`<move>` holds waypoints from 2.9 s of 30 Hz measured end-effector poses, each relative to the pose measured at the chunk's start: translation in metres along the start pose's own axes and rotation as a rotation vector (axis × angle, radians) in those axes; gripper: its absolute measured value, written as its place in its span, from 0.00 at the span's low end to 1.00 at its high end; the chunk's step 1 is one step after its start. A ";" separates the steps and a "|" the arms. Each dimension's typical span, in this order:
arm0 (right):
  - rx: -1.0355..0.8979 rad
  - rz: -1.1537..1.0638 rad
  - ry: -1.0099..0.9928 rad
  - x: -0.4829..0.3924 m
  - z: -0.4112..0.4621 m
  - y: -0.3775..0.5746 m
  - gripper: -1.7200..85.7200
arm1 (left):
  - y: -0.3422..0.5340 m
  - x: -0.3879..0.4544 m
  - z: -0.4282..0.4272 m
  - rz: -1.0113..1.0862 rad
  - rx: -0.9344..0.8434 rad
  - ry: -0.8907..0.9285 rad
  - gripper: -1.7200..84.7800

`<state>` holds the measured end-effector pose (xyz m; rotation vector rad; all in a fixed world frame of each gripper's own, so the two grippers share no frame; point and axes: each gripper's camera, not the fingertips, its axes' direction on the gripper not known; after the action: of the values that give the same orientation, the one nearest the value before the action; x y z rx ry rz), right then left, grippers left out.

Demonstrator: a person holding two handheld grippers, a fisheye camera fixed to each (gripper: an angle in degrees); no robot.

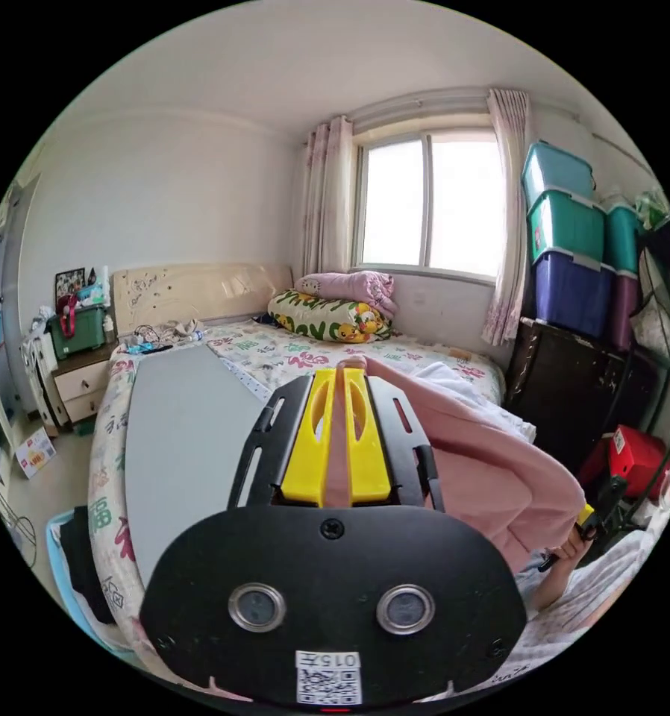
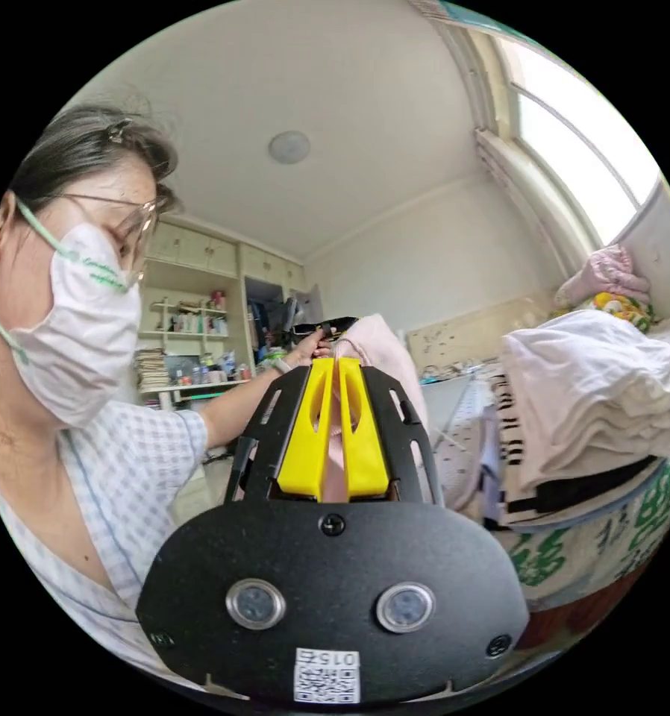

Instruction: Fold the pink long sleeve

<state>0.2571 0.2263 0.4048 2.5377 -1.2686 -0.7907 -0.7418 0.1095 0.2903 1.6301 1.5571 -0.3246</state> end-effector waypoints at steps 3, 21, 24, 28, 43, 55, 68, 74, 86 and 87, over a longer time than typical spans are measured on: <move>-0.100 -0.015 -0.157 -0.036 0.044 0.023 0.02 | 0.085 -0.065 -0.086 -0.026 0.040 -0.049 0.03; -0.525 -0.172 -0.372 -0.193 0.207 0.146 0.02 | 0.390 -0.205 -0.195 -0.321 0.133 -0.007 0.03; -0.558 -0.182 -0.443 -0.210 0.229 0.164 0.02 | 0.406 -0.197 -0.220 -0.317 0.155 -0.026 0.03; -0.667 -0.161 -0.485 -0.224 0.281 0.208 0.02 | 0.422 -0.190 -0.214 -0.278 0.003 -0.175 0.03; -0.806 -0.205 -0.297 -0.257 0.358 0.292 0.04 | 0.457 -0.106 -0.094 -0.181 -0.311 -0.332 0.05; -0.534 -0.225 -0.215 -0.185 0.262 0.179 0.04 | 0.490 0.029 -0.182 -0.180 -0.083 0.017 0.10; -0.841 -0.301 -0.106 -0.155 0.394 0.212 0.01 | 0.519 0.081 -0.035 -0.131 -0.440 0.044 0.01; -0.722 -0.274 -0.164 -0.140 0.369 0.195 0.04 | 0.545 0.083 -0.060 -0.220 -0.310 0.045 0.03; -0.860 0.087 -0.141 -0.023 0.425 0.144 0.11 | 0.659 0.014 -0.101 -0.600 -0.137 0.294 0.23; -0.861 0.076 -0.137 -0.025 0.431 0.144 0.11 | 0.661 0.011 -0.099 -0.609 -0.128 0.300 0.23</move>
<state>-0.0868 0.1838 0.1104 1.7541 -0.7867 -1.1839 -0.1691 0.2672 0.5973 1.1092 2.2455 -0.2974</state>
